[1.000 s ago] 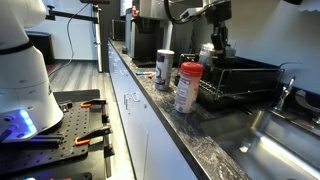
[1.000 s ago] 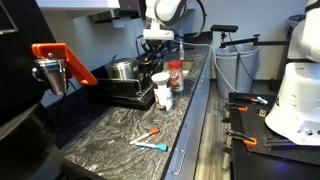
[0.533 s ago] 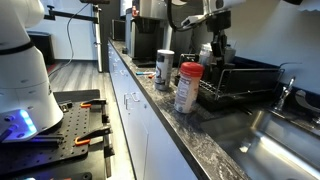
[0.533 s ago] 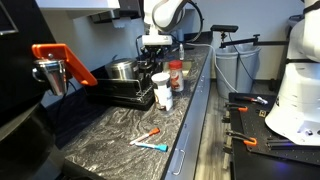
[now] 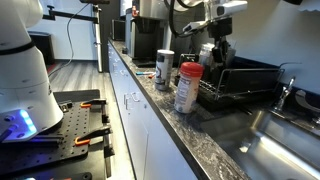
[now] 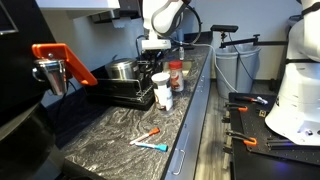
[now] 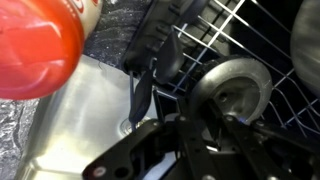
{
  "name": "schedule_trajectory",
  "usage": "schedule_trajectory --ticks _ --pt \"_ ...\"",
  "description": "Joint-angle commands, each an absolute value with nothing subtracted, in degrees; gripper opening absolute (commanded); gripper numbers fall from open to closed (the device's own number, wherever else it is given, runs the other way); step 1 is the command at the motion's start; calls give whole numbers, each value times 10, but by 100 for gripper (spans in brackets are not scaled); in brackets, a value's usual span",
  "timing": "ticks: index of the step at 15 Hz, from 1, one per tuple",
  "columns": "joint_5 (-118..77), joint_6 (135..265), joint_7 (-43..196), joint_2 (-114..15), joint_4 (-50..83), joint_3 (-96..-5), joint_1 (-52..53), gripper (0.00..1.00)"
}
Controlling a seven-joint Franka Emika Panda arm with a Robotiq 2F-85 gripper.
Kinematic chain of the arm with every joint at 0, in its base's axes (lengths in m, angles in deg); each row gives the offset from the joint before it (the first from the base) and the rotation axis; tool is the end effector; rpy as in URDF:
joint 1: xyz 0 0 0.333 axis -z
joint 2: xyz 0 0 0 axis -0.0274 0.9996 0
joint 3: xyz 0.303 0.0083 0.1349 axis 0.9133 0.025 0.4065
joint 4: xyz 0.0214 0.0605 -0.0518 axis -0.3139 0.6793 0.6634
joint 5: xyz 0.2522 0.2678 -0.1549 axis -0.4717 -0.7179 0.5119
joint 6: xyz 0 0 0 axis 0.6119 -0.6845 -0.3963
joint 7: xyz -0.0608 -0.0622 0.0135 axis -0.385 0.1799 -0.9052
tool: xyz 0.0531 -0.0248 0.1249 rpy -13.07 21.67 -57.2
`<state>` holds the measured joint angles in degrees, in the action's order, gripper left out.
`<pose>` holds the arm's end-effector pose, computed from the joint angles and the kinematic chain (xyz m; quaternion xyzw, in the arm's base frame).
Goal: Put the black object in the dish rack
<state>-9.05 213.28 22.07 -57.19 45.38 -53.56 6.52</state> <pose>0.5957 -0.1247 0.3537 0.8510 -0.4956 0.1721 0.0219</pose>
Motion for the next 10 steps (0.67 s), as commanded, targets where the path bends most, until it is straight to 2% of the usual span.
schedule_trajectory --ticks 1,10 --pt "-74 2138 187 -544 425 -551 45 6" --pt "-59 2140 168 -510 406 -573 18 6"
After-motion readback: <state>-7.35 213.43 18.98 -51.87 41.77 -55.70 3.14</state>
